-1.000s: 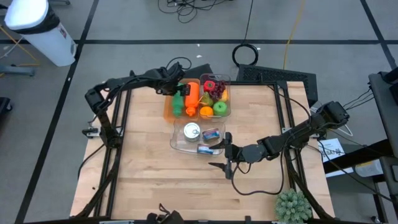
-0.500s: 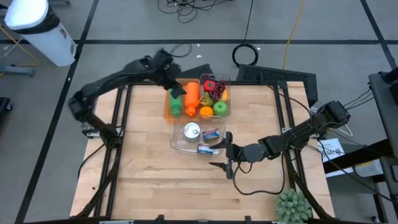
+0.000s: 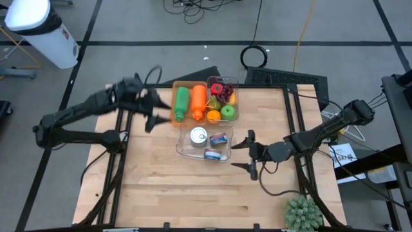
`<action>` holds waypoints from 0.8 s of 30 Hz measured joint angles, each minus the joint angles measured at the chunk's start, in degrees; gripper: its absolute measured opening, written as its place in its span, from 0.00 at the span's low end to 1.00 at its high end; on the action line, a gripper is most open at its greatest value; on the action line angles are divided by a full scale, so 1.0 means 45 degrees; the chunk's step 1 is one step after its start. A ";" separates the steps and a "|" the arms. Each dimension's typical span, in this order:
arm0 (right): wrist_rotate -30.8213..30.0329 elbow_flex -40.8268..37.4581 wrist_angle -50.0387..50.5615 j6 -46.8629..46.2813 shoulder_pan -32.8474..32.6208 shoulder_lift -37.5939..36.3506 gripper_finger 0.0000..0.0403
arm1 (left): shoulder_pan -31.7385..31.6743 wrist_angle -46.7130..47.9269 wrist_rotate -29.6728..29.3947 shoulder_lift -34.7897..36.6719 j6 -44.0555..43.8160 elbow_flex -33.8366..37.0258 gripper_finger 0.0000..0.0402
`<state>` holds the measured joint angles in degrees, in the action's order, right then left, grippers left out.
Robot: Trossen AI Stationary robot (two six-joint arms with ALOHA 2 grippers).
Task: Pick & Place Food Item
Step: Return to Home Position
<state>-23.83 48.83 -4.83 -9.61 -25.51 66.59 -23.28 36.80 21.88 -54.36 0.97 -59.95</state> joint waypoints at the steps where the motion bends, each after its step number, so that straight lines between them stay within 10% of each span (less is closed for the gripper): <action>1: 0.0004 -0.0206 0.0034 -0.0069 -0.0023 -0.0243 0.70 | 0.0352 -0.0619 -0.0045 0.0568 -0.0019 0.0901 0.73; 9: -0.0711 -0.4016 -0.3018 0.0208 -0.0017 -0.2790 0.70 | 0.2036 -0.5922 -0.0587 0.4253 -0.0899 0.6959 0.73; 24: -0.0403 -0.8569 -0.6011 0.1226 0.0978 -0.8849 0.70 | 0.1869 -0.7366 -0.3202 1.0810 -0.1079 1.1018 0.73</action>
<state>-25.65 10.27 -31.88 -4.09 -21.10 26.77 -14.87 3.65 7.46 -5.71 -3.89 -10.37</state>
